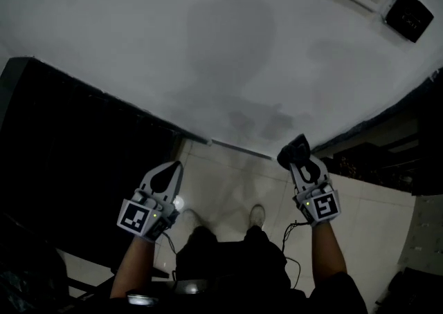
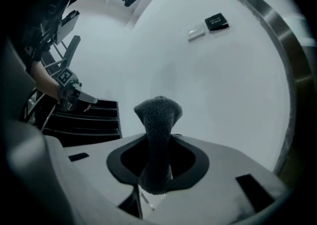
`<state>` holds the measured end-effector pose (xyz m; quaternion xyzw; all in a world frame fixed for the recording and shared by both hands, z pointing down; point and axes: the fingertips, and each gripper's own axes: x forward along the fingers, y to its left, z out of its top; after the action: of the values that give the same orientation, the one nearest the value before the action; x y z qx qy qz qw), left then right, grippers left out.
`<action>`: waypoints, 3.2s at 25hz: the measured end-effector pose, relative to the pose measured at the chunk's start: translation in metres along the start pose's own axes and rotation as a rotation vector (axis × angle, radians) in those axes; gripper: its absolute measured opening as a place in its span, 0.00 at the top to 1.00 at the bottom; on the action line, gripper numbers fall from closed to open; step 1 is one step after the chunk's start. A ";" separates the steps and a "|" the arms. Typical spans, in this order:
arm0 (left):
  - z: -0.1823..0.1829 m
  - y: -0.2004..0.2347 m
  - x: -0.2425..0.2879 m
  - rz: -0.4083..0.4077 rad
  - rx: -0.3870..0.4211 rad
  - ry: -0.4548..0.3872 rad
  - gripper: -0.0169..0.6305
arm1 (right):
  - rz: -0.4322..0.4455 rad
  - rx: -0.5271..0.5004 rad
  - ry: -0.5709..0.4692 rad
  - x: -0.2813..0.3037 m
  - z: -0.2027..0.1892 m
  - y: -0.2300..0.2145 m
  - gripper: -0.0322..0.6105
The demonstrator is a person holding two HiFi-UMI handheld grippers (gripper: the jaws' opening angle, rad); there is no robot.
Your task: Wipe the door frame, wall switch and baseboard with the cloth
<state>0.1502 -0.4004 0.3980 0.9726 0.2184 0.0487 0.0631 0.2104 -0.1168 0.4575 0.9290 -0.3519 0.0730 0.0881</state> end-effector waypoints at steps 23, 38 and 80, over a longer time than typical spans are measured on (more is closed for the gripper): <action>-0.502 0.207 0.056 0.105 -0.087 0.043 0.99 | 0.451 -0.210 0.324 0.362 -0.570 0.231 0.81; -0.532 0.184 0.073 -0.018 0.036 0.097 0.99 | 0.059 0.080 0.377 0.510 -0.740 0.194 0.81; -0.551 0.021 0.166 -0.373 -0.047 0.094 0.99 | -0.204 0.130 0.483 0.353 -0.793 0.033 0.81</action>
<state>0.2406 -0.2918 0.9567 0.9102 0.3964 0.0867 0.0836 0.3916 -0.1971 1.3035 0.9192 -0.2196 0.3054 0.1166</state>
